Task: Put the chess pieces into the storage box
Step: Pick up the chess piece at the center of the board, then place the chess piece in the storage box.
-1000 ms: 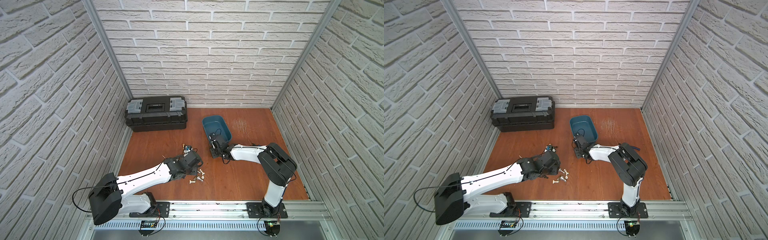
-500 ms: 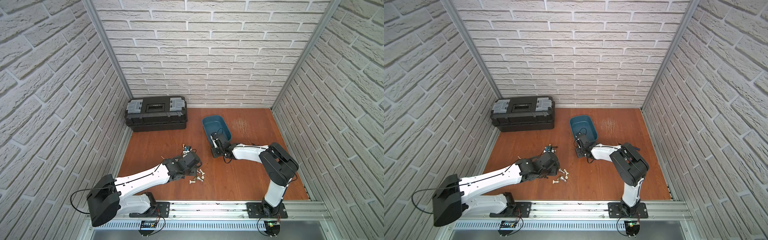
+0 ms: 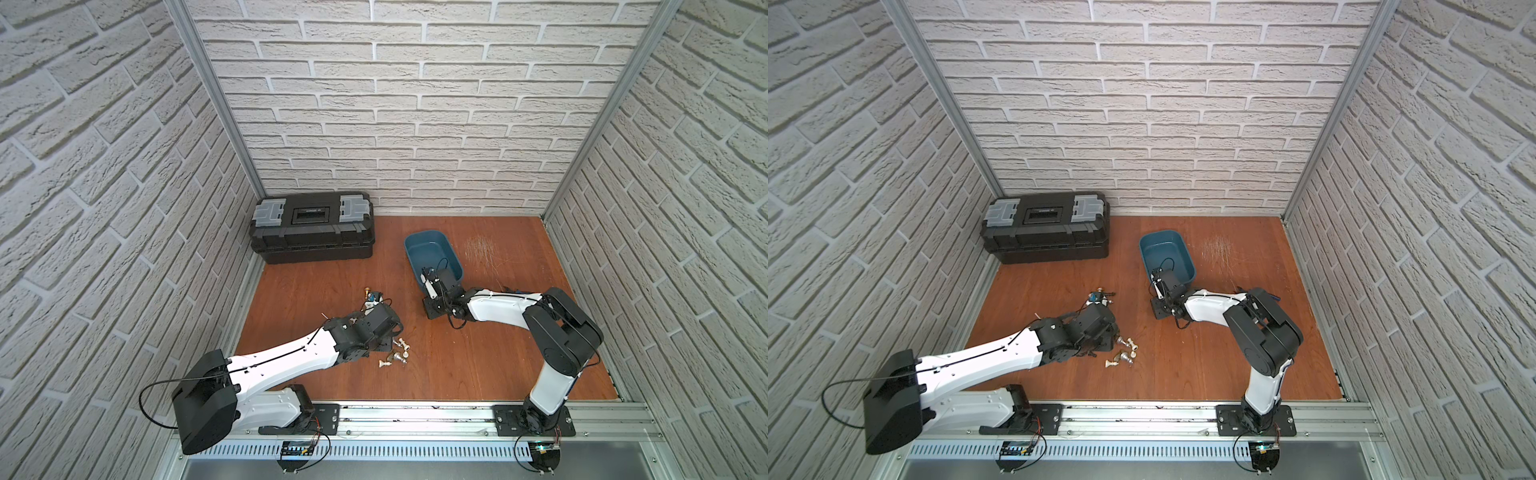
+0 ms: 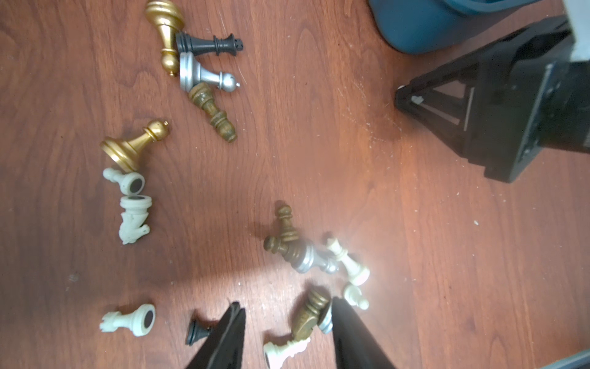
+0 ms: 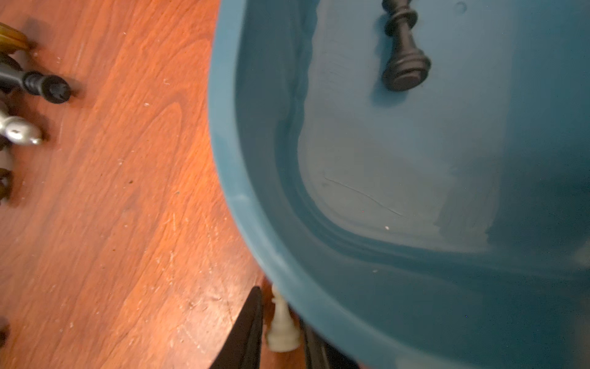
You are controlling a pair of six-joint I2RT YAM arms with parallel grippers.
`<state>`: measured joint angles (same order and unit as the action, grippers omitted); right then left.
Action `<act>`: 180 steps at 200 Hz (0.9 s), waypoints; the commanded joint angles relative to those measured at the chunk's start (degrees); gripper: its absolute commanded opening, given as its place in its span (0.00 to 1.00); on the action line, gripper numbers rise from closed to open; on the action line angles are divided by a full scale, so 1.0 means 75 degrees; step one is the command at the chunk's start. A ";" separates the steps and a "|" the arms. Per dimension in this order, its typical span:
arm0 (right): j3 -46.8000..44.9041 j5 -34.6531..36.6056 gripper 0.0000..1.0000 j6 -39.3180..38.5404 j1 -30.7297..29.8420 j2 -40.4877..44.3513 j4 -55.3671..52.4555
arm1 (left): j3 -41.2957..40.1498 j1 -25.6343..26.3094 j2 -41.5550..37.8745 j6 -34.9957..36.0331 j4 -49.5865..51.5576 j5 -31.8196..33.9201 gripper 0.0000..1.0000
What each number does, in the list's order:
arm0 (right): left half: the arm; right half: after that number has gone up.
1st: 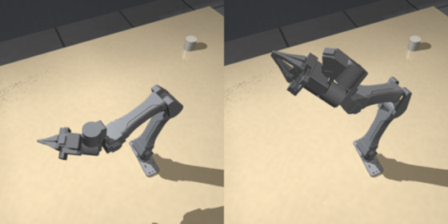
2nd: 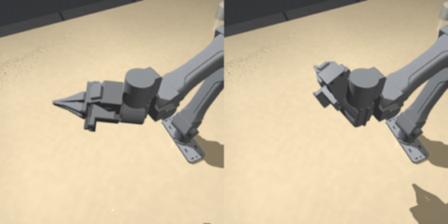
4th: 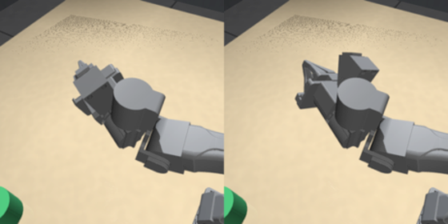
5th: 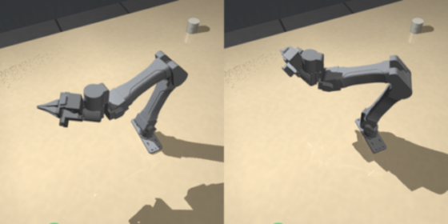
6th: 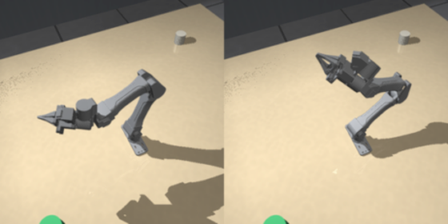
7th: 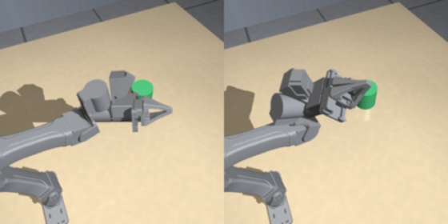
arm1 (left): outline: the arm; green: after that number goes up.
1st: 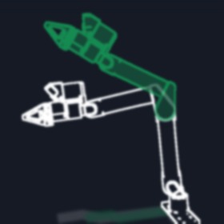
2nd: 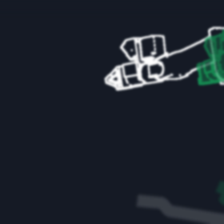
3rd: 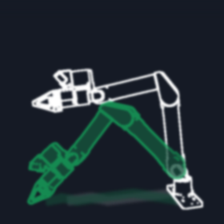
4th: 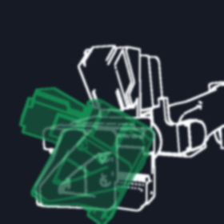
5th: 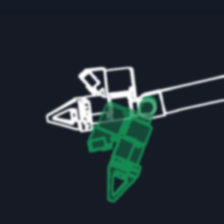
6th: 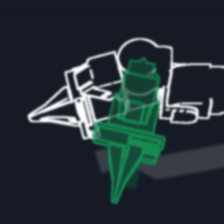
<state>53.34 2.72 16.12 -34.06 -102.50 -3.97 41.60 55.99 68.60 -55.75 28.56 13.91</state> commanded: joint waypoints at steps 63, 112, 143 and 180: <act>-0.0182 -0.0566 0.16 0.0038 -0.0028 0.0154 -0.0890 | -0.0016 -0.0018 -0.0220 0.0070 0.0020 0.0277 0.50; -0.0348 -0.1143 0.14 0.0240 -0.0040 0.1012 -0.0896 | 0.0114 -0.0034 -0.0379 0.0178 0.0093 0.0526 0.50; -0.0193 -0.1439 0.14 0.0315 -0.0052 0.1596 -0.1000 | 0.0220 -0.0035 -0.0368 0.0259 0.0098 0.0675 0.50; 0.0598 -0.0887 0.14 -0.0085 -0.0008 0.1766 -0.1364 | 0.0300 -0.0072 -0.0164 0.0333 0.0037 0.0669 0.50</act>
<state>53.06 -6.26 17.43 -34.13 -90.26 -13.10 42.11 55.92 66.54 -54.30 28.75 17.69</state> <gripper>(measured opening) 0.187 0.504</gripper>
